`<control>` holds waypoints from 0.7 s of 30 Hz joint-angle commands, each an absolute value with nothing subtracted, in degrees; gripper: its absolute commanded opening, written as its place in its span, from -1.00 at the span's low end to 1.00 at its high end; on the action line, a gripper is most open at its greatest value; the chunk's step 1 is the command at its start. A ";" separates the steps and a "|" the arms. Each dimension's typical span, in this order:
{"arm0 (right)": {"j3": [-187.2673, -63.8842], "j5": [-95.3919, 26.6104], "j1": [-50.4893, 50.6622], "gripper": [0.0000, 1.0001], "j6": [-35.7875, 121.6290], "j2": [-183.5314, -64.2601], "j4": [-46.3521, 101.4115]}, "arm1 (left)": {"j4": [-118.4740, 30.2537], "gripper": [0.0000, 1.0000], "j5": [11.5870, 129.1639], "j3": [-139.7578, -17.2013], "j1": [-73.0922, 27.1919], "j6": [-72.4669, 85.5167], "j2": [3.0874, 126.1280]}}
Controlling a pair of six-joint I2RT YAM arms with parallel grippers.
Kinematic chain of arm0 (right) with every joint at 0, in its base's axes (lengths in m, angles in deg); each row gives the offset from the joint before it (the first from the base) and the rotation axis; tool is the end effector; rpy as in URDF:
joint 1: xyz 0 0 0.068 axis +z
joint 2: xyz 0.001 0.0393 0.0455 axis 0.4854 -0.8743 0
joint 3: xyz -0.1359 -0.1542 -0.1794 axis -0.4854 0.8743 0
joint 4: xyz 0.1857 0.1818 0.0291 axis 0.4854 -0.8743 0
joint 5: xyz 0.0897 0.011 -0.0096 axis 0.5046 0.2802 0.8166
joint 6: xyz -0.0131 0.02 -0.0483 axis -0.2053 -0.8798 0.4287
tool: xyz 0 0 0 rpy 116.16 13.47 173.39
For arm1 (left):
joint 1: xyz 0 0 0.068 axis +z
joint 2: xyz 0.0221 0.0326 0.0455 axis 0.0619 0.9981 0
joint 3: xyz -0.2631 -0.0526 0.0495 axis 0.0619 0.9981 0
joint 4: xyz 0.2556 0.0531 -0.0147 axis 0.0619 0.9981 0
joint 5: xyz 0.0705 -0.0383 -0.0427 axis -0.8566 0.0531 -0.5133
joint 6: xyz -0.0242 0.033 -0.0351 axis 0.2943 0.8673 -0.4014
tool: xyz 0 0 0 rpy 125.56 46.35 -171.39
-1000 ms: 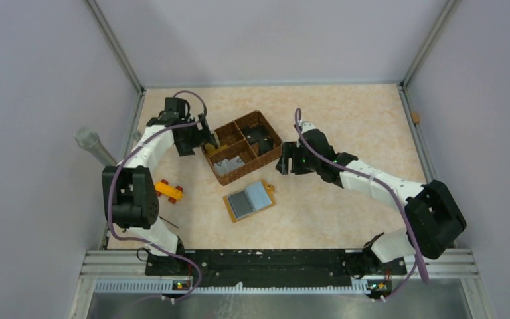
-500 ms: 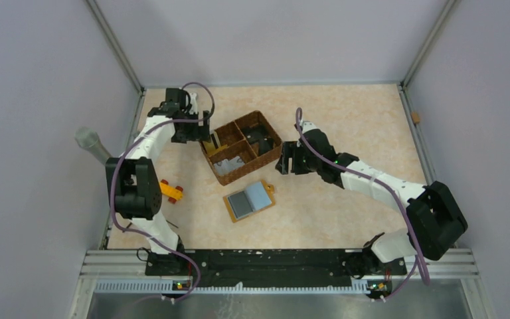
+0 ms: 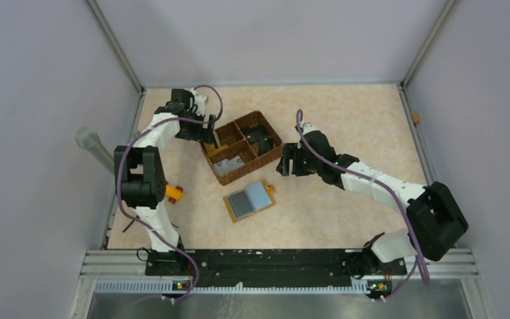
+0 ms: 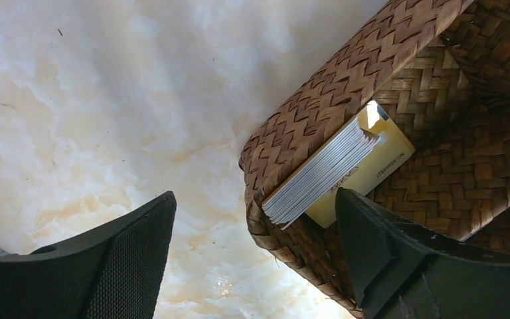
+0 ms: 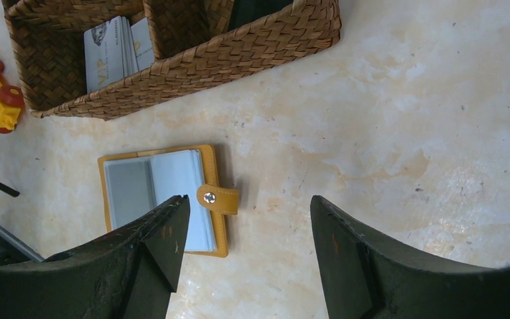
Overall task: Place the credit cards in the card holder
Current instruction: Pick up the credit card from the storage box.
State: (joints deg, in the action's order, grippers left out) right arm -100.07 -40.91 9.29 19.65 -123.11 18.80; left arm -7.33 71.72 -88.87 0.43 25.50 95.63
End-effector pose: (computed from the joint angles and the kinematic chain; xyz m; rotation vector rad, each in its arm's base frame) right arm 0.2366 0.1878 0.2328 -0.1794 2.3382 0.6408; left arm 0.3991 -0.0277 0.2295 0.2973 2.5647 -0.1896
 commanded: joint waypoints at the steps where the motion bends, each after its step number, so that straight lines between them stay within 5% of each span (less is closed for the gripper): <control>1: -99.43 -41.25 8.75 0.37 19.00 -120.67 20.64 | -9.40 0.83 70.44 -91.59 -0.11 28.53 96.16; 21: -99.59 -40.69 8.75 0.37 18.41 -121.16 20.80 | -12.71 0.70 60.33 -89.81 -0.49 29.18 91.92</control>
State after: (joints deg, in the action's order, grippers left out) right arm -99.41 -40.86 9.29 18.97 -122.69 18.87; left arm -9.06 62.45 -89.55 -0.77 28.61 96.03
